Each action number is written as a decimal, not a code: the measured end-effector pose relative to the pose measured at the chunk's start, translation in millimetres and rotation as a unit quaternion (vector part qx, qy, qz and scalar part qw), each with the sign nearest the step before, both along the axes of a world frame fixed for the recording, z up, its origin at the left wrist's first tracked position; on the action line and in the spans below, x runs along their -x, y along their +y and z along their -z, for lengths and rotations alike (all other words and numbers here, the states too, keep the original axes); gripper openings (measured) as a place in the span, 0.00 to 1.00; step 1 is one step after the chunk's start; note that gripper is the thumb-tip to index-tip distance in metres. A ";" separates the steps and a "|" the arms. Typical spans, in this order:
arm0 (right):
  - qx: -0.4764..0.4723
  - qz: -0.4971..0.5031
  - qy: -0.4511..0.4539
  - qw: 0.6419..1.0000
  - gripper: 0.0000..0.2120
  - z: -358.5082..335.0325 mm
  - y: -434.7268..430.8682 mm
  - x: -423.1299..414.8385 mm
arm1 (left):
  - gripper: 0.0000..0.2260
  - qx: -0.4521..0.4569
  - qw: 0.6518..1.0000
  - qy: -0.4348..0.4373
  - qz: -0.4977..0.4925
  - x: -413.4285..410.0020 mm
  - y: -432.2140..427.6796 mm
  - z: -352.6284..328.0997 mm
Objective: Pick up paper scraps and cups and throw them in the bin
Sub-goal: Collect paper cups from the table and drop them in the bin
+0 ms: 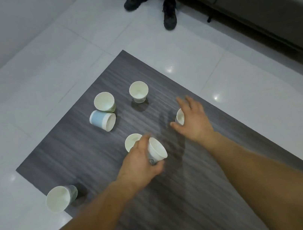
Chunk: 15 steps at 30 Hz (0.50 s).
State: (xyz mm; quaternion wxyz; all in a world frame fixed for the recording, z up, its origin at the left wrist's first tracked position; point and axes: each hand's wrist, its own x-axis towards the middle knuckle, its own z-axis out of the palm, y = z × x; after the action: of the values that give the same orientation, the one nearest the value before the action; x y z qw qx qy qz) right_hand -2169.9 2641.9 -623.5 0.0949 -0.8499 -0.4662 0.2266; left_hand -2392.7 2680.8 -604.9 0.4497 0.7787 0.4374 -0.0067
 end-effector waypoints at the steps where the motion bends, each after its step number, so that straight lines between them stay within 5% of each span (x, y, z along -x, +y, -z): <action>1: 0.064 -0.015 -0.018 0.998 0.41 7.8 3.8 -3.4 | 0.34 0.003 1.000 -0.004 -0.013 4.5 -0.5 0.1; 4: 0.183 -0.037 -0.024 0.982 0.40 24.8 4.1 -0.5 | 0.35 -0.003 0.999 -0.014 -0.029 18.4 -1.7 -3.1; 8: 0.158 -0.033 -0.014 0.987 0.25 26.4 -16.1 33.3 | 0.36 -0.064 0.997 0.013 -0.040 46.3 -3.4 -14.7; 15: 0.109 -0.044 0.011 0.993 0.28 -18.0 -67.8 108.1 | 0.35 -0.123 0.989 0.030 -0.076 103.6 -18.5 -59.9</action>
State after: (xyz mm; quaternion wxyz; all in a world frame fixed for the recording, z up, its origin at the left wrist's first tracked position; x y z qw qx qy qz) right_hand -2278.1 2574.1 -605.5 -0.0033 -0.8315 -0.4744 0.2889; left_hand -2496.3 2662.4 -545.0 0.3361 0.7923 0.5059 0.0579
